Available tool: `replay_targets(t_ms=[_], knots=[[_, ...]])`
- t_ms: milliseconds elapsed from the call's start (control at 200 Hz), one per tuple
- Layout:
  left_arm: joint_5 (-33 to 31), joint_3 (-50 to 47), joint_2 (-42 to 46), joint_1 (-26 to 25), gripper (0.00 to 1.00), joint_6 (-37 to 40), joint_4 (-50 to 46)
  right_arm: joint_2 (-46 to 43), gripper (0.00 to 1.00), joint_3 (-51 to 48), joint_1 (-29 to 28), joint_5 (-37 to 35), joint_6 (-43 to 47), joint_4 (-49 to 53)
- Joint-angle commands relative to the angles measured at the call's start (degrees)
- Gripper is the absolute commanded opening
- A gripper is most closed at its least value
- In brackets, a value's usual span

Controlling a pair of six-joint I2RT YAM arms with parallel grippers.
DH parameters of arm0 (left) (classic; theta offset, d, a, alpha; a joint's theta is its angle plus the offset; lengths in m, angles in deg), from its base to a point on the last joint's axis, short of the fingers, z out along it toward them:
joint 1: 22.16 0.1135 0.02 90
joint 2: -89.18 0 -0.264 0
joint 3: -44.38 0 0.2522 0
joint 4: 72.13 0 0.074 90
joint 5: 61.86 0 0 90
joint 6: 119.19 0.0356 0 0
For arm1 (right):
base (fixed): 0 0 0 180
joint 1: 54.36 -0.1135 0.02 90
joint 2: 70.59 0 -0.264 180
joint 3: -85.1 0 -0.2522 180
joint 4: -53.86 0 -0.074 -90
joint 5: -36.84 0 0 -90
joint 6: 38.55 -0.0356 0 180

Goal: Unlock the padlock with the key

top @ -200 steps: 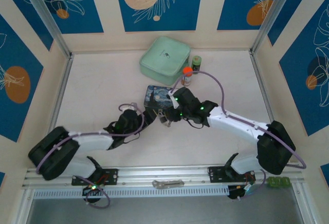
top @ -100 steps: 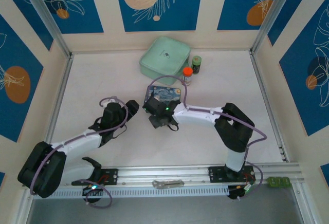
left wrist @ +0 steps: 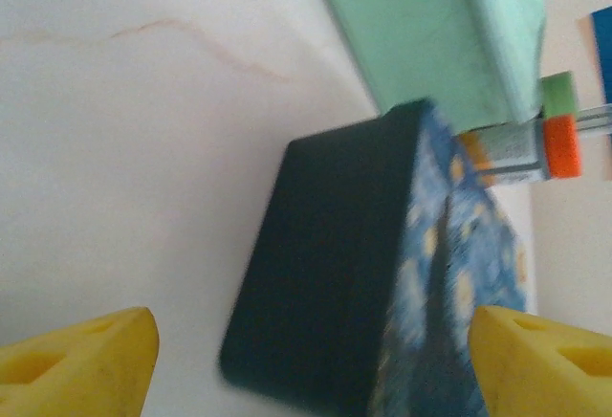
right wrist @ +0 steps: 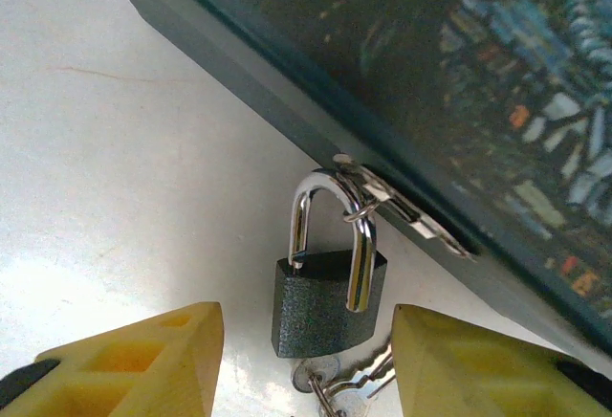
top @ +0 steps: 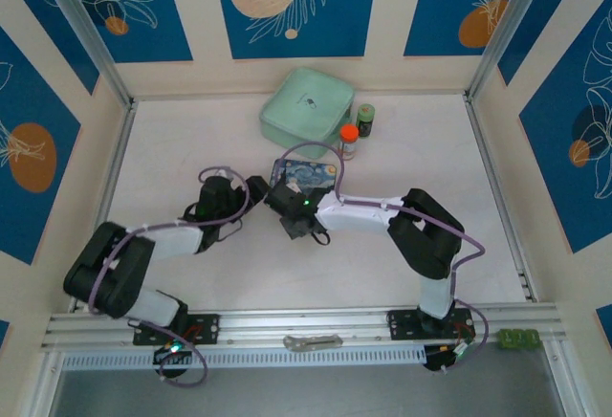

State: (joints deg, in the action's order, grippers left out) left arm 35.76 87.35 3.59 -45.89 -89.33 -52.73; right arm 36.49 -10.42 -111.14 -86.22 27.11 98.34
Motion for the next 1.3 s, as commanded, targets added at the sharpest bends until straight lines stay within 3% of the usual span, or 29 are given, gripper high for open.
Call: replay_targets(t_ms=[0,205,630,1040,1295], knots=[[8.28,4.2,-5.03,1.31,0.79,2.15,10.91,1.17,0.5,-1.16,-0.16,-0.89,-1.15,-0.31],[14.27,9.86,-12.12,1.1,0.74,2.05,13.41,0.67,0.43,-4.11,0.56,0.81,-1.65,-2.93],[14.09,11.17,-14.12,-0.58,0.6,8.06,2.75,-4.96,0.03,-12.51,5.16,7.27,7.38,-16.89],[15.36,12.33,-16.91,-0.75,0.59,8.72,1.99,-8.37,0.0,-17.28,13.9,26.56,10.21,-24.21],[17.6,14.22,-19.52,-1.17,0.54,8.56,2.02,-6.89,0.0,-13.79,15.29,26.52,18.84,-22.04]])
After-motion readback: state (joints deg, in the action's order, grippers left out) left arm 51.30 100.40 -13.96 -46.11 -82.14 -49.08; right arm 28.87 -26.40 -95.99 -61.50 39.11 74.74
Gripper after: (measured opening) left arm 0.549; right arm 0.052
